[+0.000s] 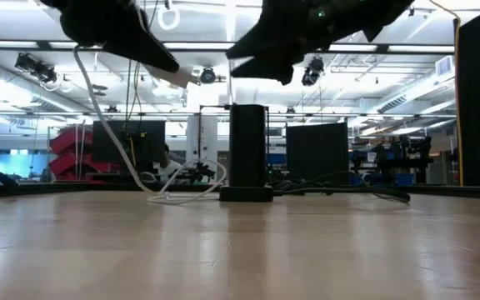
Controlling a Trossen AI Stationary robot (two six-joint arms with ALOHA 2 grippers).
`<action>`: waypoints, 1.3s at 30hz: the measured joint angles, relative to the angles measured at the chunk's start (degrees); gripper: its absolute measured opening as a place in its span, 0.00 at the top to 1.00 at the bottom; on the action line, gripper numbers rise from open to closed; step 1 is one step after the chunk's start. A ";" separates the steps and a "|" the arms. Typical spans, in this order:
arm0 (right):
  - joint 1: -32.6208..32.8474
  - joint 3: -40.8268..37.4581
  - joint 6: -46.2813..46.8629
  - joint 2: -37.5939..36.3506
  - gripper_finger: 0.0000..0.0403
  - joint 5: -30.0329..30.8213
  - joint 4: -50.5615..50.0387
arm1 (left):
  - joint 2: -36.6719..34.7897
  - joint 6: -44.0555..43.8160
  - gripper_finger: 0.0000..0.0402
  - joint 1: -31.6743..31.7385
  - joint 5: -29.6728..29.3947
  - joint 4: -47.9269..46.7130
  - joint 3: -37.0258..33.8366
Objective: Insert USB
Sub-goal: Insert the charger adapter into the black outlet extension
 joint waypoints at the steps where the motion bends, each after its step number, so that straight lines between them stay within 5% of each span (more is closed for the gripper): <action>1: 0.00 -0.07 -0.13 0.04 0.38 1.57 -1.39 | -1.03 -0.21 0.65 0.23 0.08 2.27 -2.18; 5: -1.38 -0.07 1.45 0.06 0.33 4.26 -3.78 | -4.37 1.65 0.65 0.76 0.43 14.69 -13.08; 13: -6.54 -0.06 -1.87 -0.65 0.34 0.58 -7.53 | -1.64 26.81 0.65 1.77 -1.66 45.69 -26.21; 27: -8.34 0.02 -0.23 -1.12 0.32 -9.56 -12.06 | -0.26 29.72 0.65 5.58 -1.68 46.80 -26.25; 39: -5.68 -0.07 -2.71 -1.88 0.20 -0.45 -10.83 | -0.26 29.63 0.65 5.56 -1.67 46.87 -26.21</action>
